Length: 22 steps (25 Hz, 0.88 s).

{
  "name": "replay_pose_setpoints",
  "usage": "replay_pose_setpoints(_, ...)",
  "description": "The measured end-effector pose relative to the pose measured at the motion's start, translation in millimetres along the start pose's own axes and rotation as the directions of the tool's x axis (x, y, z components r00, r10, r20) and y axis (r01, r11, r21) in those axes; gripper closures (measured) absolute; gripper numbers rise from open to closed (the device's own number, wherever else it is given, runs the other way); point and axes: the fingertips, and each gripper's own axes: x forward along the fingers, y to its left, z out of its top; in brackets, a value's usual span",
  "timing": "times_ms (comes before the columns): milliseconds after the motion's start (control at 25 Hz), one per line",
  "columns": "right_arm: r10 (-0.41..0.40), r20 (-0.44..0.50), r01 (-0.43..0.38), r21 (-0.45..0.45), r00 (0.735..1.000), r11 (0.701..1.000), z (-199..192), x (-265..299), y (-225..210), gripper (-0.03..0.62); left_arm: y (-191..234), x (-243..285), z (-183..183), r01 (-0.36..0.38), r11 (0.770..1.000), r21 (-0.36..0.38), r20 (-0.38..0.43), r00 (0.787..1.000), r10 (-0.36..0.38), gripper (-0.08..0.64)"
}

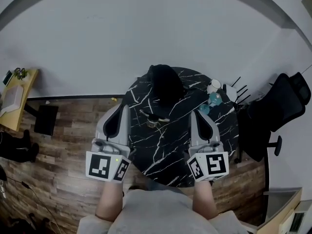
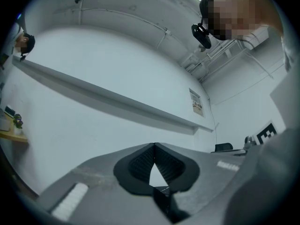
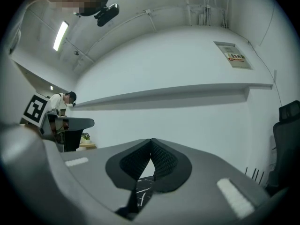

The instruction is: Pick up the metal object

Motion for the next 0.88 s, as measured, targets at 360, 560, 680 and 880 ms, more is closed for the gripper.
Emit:
replay_pose_setpoints(360, 0.058, -0.112, -0.054, 0.041, 0.992, 0.998, -53, 18, -11, 0.595, 4, 5, -42, -0.071, 0.997, -0.007, -0.089, 0.994, 0.07, 0.555)
replay_pose_setpoints(560, 0.082, -0.156, -0.072, 0.066, 0.984, 0.995, -75, 24, -16, 0.595, 4, 6, -65, -0.097, 0.995, -0.008, -0.141, 0.985, 0.095, 0.555)
replay_pose_setpoints(680, 0.095, -0.182, -0.081, 0.084, 0.979, 0.993, -90, 26, -18, 0.595, 3, 6, -81, -0.11, 0.994, -0.003, -0.181, 0.978, 0.107, 0.555)
replay_pose_setpoints(880, 0.122, -0.238, -0.096, 0.119, 0.963, 0.988, -118, 26, -18, 0.595, 5, 4, -115, -0.132, 0.991, -0.004, -0.265, 0.956, 0.126, 0.555)
